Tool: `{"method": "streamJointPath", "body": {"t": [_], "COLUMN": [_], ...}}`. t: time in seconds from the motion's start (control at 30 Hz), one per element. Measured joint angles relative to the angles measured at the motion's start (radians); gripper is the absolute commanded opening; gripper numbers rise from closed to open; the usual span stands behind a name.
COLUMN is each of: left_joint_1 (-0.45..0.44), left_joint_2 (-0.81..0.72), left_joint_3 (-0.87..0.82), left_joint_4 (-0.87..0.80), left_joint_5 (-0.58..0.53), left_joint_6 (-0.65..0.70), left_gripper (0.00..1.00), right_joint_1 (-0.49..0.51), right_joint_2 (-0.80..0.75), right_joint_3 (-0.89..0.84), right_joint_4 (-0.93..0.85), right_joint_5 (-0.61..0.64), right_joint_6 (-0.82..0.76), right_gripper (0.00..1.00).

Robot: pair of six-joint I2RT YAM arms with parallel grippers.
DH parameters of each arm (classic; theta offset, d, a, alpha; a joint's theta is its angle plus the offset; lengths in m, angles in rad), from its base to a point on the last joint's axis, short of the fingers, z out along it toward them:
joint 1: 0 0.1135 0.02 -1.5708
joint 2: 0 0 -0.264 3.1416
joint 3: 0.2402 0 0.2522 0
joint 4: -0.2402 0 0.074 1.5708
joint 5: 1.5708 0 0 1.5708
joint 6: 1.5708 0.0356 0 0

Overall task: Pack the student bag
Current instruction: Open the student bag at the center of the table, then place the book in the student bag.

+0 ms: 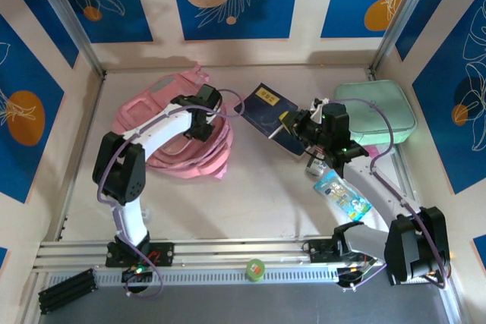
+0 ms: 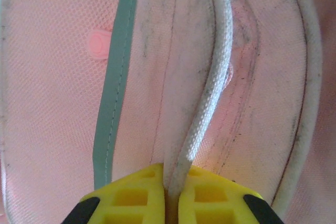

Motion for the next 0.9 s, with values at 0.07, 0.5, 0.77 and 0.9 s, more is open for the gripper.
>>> {"method": "streamJointPath", "body": {"t": [0.07, 0.5, 0.77, 0.9], "left_joint_1": [0.000, 0.004, 0.004, 0.004], "left_joint_2": [-0.027, -0.294, -0.299, -0.299], "left_joint_3": [0.005, 0.022, 0.022, 0.022], "left_joint_4": [-0.005, 0.040, 0.085, 0.101], "left_joint_5": [-0.009, -0.002, 0.015, 0.016], "left_joint_6": [-0.002, -0.018, -0.052, -0.067], "left_gripper": [0.07, 0.02, 0.01, 0.01], "right_joint_1": [-0.009, 0.025, 0.125, 0.158], "right_joint_2": [-0.021, -0.080, -0.019, 0.021], "right_joint_3": [0.000, 0.000, -0.003, -0.018], "right_joint_4": [-0.025, -0.089, -0.092, -0.092], "right_joint_5": [0.016, 0.038, 0.029, 0.024], "right_joint_6": [-0.018, -0.191, -0.173, -0.134], "right_gripper": [0.04, 0.05, 0.05, 0.05]}}
